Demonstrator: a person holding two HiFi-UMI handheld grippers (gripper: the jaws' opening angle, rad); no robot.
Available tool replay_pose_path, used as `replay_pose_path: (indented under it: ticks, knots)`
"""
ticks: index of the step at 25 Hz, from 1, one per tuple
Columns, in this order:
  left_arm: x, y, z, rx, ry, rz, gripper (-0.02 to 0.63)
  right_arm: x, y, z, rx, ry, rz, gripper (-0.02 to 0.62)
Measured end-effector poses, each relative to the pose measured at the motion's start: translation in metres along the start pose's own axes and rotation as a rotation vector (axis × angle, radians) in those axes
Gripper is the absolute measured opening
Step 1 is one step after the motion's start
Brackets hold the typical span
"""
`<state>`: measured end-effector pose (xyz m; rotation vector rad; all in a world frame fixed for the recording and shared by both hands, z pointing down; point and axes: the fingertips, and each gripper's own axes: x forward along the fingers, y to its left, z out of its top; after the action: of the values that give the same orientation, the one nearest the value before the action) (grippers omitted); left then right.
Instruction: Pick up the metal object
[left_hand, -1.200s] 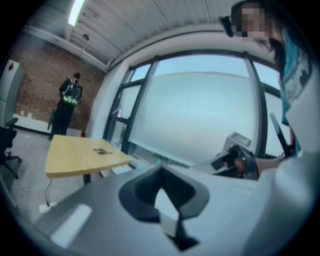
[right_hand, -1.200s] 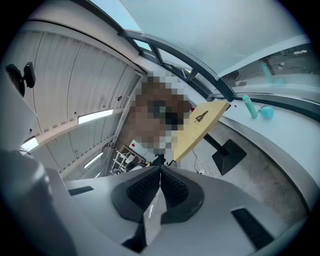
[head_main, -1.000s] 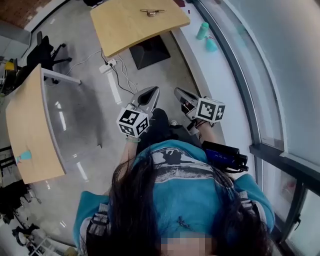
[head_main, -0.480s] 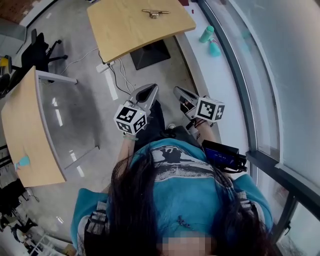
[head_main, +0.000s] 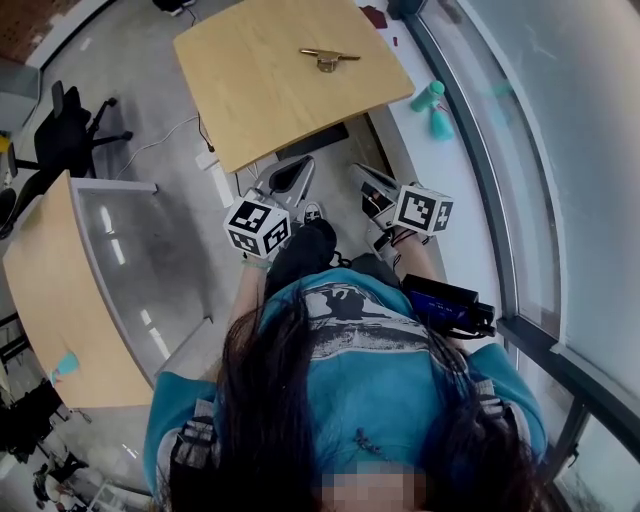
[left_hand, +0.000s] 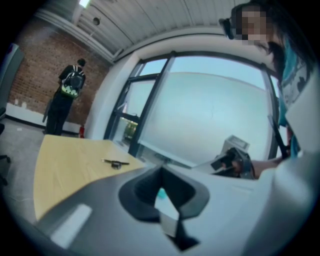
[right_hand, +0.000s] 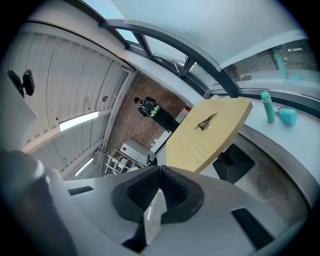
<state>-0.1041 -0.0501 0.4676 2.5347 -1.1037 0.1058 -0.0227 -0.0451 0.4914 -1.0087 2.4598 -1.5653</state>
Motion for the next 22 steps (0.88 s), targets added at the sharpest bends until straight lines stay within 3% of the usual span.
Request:
replay_pose_path:
  ticks: [6,14,22]
  knots:
    - [0.026,0.052,0.016,0.01,0.027,-0.027,0.005,0.044,-0.007,0.029,0.002,-0.013,-0.046,0.012]
    - [0.063,0.064,0.012,0.005,0.076,-0.082,0.032,0.06,-0.023,0.056,0.019,-0.021,-0.071,0.012]
    - [0.1,0.094,0.011,-0.034,0.137,-0.043,0.089,0.082,-0.042,0.09,0.025,0.003,-0.052,0.012]
